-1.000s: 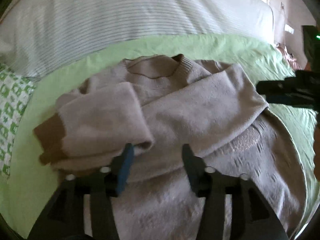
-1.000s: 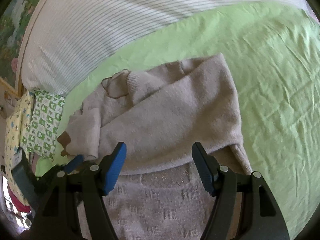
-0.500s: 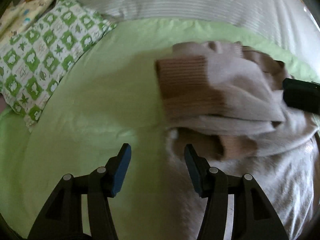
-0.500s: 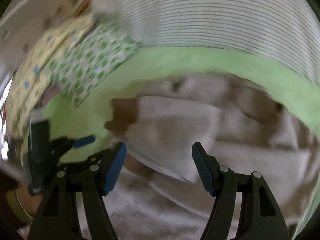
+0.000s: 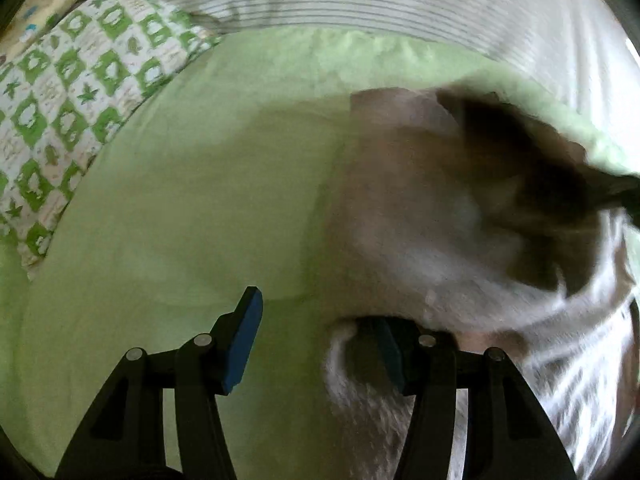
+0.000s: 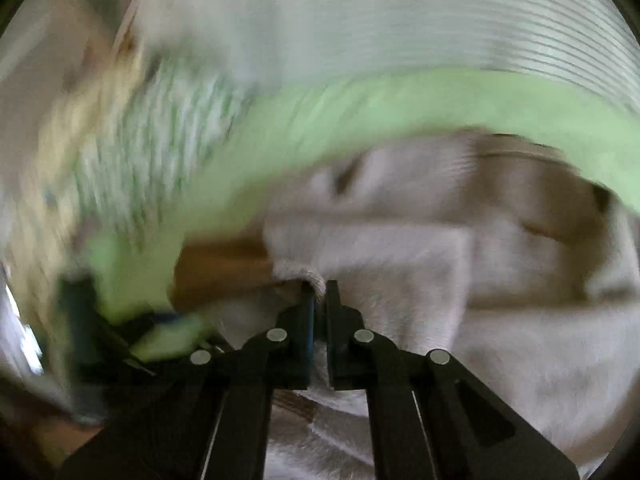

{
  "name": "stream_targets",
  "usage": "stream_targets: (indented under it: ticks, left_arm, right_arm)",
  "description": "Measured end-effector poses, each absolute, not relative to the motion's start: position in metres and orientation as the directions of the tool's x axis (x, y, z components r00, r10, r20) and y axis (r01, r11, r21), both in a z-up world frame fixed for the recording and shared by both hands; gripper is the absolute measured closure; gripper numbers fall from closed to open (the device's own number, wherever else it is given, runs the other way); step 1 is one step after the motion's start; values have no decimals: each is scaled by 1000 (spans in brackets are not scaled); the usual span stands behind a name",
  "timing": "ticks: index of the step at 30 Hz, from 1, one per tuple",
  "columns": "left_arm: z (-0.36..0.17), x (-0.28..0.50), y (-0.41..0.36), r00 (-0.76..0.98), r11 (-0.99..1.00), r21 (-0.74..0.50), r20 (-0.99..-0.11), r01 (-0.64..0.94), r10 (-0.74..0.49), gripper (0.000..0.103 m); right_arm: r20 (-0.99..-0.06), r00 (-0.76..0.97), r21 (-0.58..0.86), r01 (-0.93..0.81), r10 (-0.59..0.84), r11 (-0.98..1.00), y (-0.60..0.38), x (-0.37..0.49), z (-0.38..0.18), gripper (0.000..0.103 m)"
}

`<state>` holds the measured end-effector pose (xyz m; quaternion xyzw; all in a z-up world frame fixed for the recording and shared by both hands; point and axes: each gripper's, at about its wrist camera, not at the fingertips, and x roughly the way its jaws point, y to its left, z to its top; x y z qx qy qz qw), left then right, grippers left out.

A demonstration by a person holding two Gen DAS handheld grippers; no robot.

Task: Fold small clothes

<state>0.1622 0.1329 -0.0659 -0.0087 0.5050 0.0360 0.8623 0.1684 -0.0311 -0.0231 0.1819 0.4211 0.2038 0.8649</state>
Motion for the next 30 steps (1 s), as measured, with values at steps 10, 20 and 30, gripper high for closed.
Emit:
stream_targets:
  ticks: [10, 20, 30]
  left_arm:
    - [-73, 161, 118, 468, 986, -27, -882, -163, 53, 55]
    - [-71, 161, 110, 460, 986, -16, -886, -167, 63, 59]
    - [-72, 162, 106, 463, 990, 46, -880, -130, 102, 58]
  right_arm:
    - [-641, 726, 675, 380, 249, 632, -232, 47, -69, 103]
    - [-656, 709, 677, 402, 258, 616, -253, 39, -69, 88]
    - [-703, 667, 653, 467, 247, 597, -255, 78, -96, 49]
